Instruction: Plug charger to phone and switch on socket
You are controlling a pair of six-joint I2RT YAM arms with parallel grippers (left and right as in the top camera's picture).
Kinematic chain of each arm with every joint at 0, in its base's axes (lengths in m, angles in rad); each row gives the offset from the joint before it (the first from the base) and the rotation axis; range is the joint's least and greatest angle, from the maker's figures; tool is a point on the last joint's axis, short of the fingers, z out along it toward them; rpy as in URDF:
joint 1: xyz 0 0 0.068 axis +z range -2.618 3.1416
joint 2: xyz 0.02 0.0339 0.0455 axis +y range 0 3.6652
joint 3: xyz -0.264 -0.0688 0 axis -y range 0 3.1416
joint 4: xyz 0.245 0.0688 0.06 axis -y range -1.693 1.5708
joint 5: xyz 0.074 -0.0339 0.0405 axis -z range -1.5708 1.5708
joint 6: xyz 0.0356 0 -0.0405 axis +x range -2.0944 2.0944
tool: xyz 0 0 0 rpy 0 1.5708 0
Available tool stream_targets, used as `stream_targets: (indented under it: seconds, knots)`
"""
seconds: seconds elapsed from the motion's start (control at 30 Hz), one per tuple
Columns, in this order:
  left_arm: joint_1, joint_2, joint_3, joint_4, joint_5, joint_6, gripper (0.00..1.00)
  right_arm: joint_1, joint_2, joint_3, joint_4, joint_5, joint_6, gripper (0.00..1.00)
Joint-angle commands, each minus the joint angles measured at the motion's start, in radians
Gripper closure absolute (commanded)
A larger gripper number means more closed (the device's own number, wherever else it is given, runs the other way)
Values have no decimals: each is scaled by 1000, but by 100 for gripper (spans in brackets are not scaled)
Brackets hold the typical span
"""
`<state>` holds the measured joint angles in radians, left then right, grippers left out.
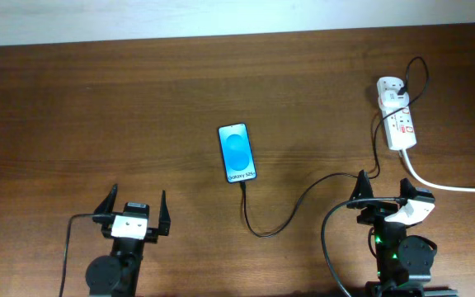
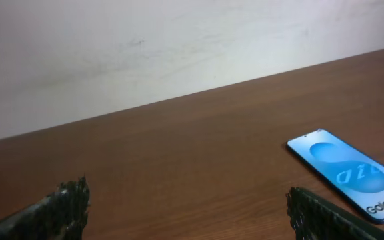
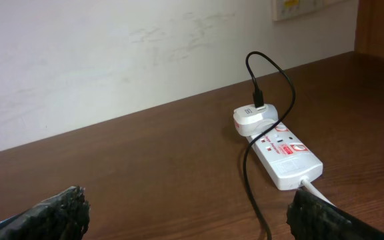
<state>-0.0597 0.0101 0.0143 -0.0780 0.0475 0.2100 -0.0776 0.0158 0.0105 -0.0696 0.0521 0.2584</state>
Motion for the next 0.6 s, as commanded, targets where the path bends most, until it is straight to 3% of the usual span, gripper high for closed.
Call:
stream_targets:
  seconds: [0.0,0.57]
  knots:
    - [18,-5,-7,-3,-19,-104,1,6,-8,-5,-9,2,-5,2]
    - [38,-5,-6,-3,-55,-127,1,6,-8,-5,-9,2,-5,1]
